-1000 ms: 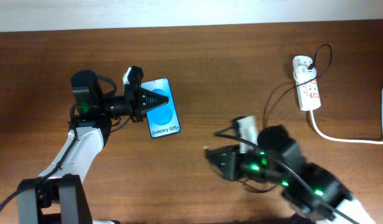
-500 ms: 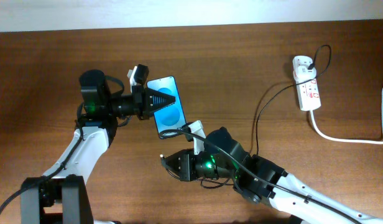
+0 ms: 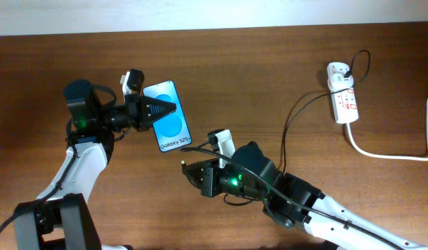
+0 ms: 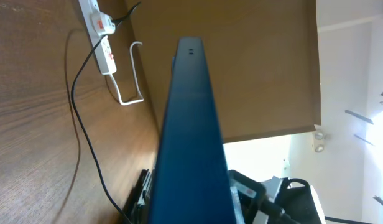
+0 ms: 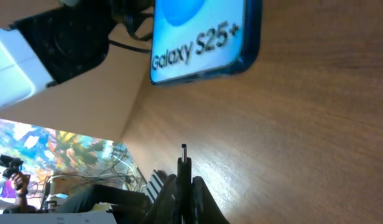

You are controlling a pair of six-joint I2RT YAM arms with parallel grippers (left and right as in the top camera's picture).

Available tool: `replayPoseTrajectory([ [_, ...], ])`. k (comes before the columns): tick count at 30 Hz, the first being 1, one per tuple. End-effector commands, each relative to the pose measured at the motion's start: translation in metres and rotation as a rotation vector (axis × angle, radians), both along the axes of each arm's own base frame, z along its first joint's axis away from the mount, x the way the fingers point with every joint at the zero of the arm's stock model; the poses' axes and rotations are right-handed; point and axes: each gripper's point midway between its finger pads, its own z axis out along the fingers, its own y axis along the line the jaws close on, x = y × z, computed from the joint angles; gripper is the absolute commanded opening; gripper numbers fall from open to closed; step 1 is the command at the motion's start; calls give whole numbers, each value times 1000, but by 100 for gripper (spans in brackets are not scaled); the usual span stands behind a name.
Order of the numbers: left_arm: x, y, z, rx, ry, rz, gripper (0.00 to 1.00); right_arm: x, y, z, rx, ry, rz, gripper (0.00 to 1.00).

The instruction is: Plug charger to phone and switch on socket

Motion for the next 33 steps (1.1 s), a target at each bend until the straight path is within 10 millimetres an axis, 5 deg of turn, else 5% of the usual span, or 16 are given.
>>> replayPoseTrajectory([
  [1,-5,-1,4,-7,-1,-26,0,3,1,13,32,-51,-9,4],
  [8,-5,-1,3,-9,11,-27,0,-2,14,14,73,-48,58,4],
  [14,-5,-1,3,-9,11,-27,0,5,-8,-5,80,20,125,4],
  [19,-5,-1,3,-9,10,-26,0,0,2,21,191,-29,204,4],
  [29,-5,-1,4,-8,7,-26,0,4,26,-9,253,143,264,4],
  [33,-5,-1,4,-8,6,-26,0,5,23,-2,320,128,256,4],
])
